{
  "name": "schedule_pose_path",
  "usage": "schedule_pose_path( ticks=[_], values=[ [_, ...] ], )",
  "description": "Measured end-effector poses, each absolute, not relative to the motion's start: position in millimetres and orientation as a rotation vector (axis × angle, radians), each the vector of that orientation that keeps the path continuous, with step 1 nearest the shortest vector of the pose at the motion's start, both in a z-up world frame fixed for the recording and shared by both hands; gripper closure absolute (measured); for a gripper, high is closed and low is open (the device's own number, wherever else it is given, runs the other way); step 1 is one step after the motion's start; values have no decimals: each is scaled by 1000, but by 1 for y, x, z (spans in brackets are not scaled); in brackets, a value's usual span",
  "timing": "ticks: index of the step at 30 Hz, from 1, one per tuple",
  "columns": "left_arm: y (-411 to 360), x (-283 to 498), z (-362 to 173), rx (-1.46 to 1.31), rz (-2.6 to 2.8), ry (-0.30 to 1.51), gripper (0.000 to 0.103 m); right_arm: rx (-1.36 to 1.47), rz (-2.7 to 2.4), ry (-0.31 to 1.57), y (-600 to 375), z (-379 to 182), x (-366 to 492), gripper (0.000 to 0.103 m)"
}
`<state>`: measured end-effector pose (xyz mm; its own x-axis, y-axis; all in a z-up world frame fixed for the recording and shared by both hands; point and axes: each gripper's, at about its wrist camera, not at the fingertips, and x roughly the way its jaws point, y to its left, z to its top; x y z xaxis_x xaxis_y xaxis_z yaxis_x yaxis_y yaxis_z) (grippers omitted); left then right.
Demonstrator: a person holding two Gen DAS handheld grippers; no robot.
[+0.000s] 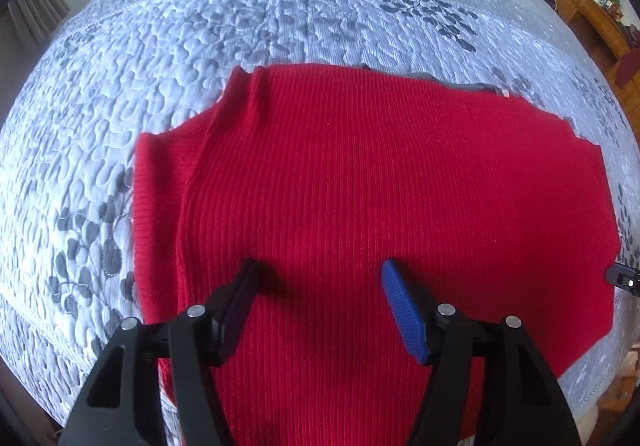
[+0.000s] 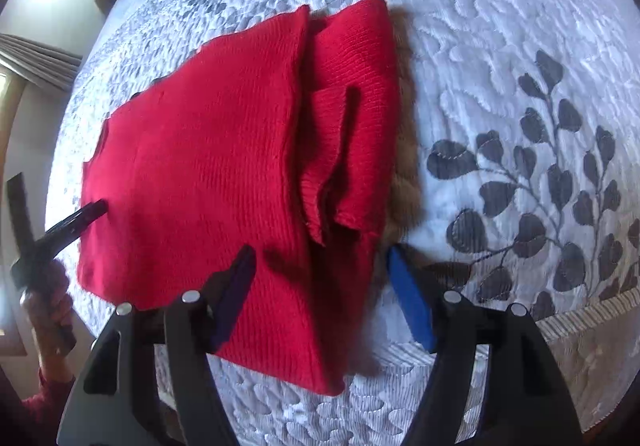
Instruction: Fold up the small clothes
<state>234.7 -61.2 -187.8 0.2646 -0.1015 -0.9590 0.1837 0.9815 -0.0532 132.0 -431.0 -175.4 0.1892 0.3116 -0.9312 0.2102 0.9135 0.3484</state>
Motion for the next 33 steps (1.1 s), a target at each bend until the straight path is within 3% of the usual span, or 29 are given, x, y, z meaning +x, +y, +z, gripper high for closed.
schedule_pose_path(
  ticks=[10, 12, 13, 18, 20, 23, 33],
  values=[
    [-56, 235, -192, 60, -242, 1303, 36, 536, 76, 1374, -443, -180, 128, 40],
    [-56, 236, -194, 59, -245, 1304, 35, 538, 72, 1374, -443, -181, 129, 49],
    [-56, 237, -194, 59, -247, 1305, 34, 552, 93, 1370, -443, -181, 129, 61],
    [-54, 239, -196, 56, -271, 1305, 32, 693, 145, 1362, -450, -191, 133, 63],
    [-53, 240, -197, 56, -289, 1307, 32, 736, 153, 1366, -455, -193, 134, 85],
    [-53, 242, -197, 61, -316, 1319, 31, 767, 153, 1368, -455, -186, 134, 92],
    [-45, 245, -197, 6, -393, 1352, 29, 169, 161, 1278, -310, -92, 169, 93]
  ],
)
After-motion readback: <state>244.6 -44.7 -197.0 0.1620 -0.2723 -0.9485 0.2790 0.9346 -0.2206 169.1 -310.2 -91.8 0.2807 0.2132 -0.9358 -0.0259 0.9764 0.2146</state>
